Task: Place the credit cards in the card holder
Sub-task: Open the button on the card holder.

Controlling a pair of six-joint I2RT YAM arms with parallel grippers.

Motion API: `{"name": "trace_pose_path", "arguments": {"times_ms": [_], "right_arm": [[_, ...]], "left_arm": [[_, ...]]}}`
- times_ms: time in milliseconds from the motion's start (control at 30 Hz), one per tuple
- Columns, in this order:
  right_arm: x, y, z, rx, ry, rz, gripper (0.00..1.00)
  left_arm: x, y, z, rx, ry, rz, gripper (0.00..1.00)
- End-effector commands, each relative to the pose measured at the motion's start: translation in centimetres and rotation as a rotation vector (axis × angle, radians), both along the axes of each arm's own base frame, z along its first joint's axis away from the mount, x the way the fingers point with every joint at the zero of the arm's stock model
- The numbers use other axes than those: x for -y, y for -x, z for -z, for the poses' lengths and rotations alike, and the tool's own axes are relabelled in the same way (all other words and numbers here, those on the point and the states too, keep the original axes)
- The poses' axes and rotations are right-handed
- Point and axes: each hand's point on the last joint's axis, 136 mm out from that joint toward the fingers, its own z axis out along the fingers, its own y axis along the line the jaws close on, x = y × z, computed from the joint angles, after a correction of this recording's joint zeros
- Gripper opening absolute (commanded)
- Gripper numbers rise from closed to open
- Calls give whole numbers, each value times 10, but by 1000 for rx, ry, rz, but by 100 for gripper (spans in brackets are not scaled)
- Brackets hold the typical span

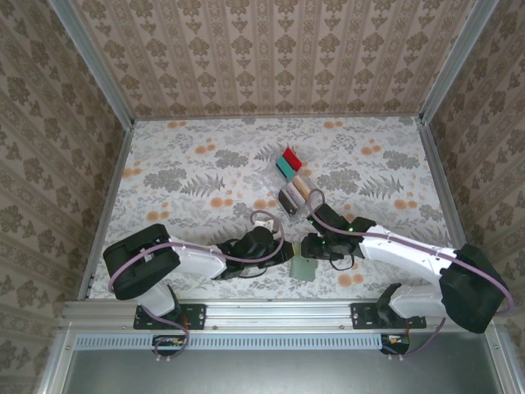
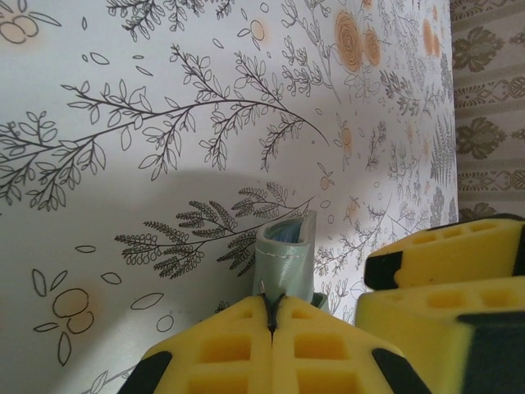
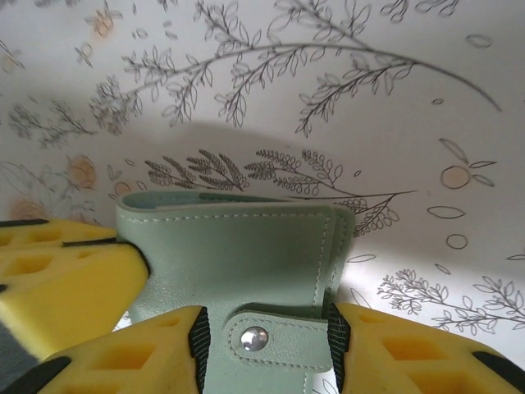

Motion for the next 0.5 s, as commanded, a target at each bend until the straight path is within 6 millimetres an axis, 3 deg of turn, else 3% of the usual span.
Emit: {"name": "trace_pose_path", "arguments": {"times_ms": [0, 167, 333, 467], "right_arm": [[4, 8, 7, -21, 79, -4, 46], [-1, 20, 18, -31, 119, -29, 48], [10, 23, 35, -45, 232, -32, 50], [22, 19, 39, -35, 310, -18, 35]], "left_arm": [[7, -2, -10, 24, 16, 13, 0], [7, -2, -10, 20, 17, 11, 0], [8, -1, -10, 18, 24, 12, 0], [7, -2, -9, 14, 21, 9, 0]]}}
